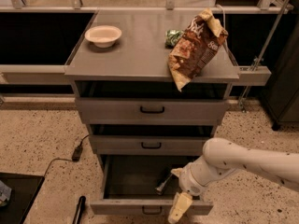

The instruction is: Pick redbull can from bottom drawer and place on counter

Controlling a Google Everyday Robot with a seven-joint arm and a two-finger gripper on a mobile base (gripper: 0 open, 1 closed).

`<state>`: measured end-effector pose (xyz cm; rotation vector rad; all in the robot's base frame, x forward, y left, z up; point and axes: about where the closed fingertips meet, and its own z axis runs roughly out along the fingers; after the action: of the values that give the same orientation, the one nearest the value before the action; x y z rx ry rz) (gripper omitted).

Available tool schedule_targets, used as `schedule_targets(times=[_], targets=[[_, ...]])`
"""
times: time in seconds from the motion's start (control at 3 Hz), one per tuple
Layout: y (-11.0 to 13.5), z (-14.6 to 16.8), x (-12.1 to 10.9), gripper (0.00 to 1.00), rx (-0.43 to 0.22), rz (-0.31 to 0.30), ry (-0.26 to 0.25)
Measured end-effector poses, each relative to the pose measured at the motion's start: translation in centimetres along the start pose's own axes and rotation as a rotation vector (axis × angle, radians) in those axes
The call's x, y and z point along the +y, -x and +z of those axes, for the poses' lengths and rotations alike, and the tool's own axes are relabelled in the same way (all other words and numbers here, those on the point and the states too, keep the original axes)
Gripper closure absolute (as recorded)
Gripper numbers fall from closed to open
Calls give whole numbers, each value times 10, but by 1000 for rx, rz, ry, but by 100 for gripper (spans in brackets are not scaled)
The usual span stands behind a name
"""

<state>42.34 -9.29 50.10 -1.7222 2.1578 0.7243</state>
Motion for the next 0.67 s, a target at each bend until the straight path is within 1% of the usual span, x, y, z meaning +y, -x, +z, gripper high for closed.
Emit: schedule_targets(times=[0.33, 0.67], targets=[[7, 15, 5, 0, -36, 23, 27], [7, 18, 7, 0, -26, 31, 18]])
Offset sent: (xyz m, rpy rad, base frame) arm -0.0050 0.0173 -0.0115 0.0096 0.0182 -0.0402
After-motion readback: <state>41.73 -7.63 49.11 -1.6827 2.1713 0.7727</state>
